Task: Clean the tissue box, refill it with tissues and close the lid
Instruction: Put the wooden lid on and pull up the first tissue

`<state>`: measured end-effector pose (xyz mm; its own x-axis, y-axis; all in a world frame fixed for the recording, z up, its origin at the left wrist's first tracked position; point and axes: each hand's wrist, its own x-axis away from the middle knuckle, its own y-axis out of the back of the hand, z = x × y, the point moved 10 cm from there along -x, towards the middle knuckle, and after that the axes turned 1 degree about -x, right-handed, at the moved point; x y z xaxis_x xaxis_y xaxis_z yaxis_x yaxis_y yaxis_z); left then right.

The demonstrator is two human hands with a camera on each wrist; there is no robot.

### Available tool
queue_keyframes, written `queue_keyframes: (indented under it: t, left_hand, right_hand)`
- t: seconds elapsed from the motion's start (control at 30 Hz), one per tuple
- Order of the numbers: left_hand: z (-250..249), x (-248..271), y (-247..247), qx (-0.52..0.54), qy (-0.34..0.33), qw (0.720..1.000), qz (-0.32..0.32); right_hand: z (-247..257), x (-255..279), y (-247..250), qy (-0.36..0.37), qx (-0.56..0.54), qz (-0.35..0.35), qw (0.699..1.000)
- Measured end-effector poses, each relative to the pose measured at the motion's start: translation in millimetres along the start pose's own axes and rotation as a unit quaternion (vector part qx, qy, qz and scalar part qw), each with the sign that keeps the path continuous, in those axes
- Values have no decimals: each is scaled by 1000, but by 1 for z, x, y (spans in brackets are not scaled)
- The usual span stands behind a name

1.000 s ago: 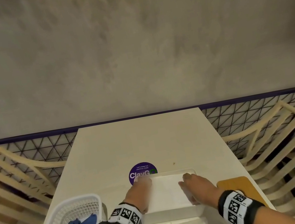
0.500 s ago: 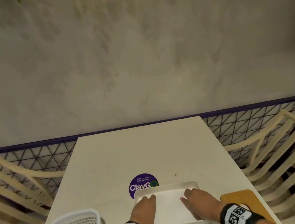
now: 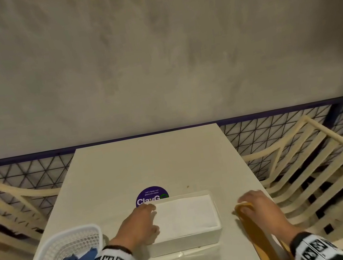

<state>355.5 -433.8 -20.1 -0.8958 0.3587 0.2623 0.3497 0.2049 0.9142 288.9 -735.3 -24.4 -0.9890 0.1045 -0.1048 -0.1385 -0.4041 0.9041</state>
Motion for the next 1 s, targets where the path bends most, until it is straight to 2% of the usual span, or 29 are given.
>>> queue_keyframes:
  t: [0.07,0.13,0.2,0.27,0.37,0.47,0.57,0.63,0.7,0.77,0.9,1.0]
  left_hand:
    - [3,14,6,77,3,996,-44]
    - [3,31,4,130,2,989,-68]
    - [4,45,-3,150,-4,984,-94]
    - [3,59,-9,197,-13,973,-116]
    - [4,78,-23,252,-3,958,-138]
    - [5,87,-45,276,8,951,-140]
    - [-14,88,-51,264,-35,952,-150]
    - [-36,90,-49,250,-56,958,-128]
    - [-60,94,-39,233,-64,964,-109]
    - [-81,94,-23,232,-68,963,-119]
    - [-100,81,5,295,-36,945,-134]
    - [-97,68,2,357,-1,931,-76]
  right_hand:
    - [-54,26,-5,-132,5,26,991]
    - [-94,57,-22,-242,40,95,965]
    - [-117,84,-32,-322,71,140,934]
    - [-128,100,-34,-364,67,137,919]
    - [-130,105,-35,-371,71,127,917]
    - [-122,106,-33,-358,76,137,921]
    - [-105,105,-21,-332,84,146,928]
    - [-89,101,-3,-303,87,133,940]
    - [-69,94,21,-257,96,112,955]
    - [-42,89,41,-197,107,102,969]
    - [19,81,59,-69,97,99,988]
    - [54,75,53,3,84,100,991]
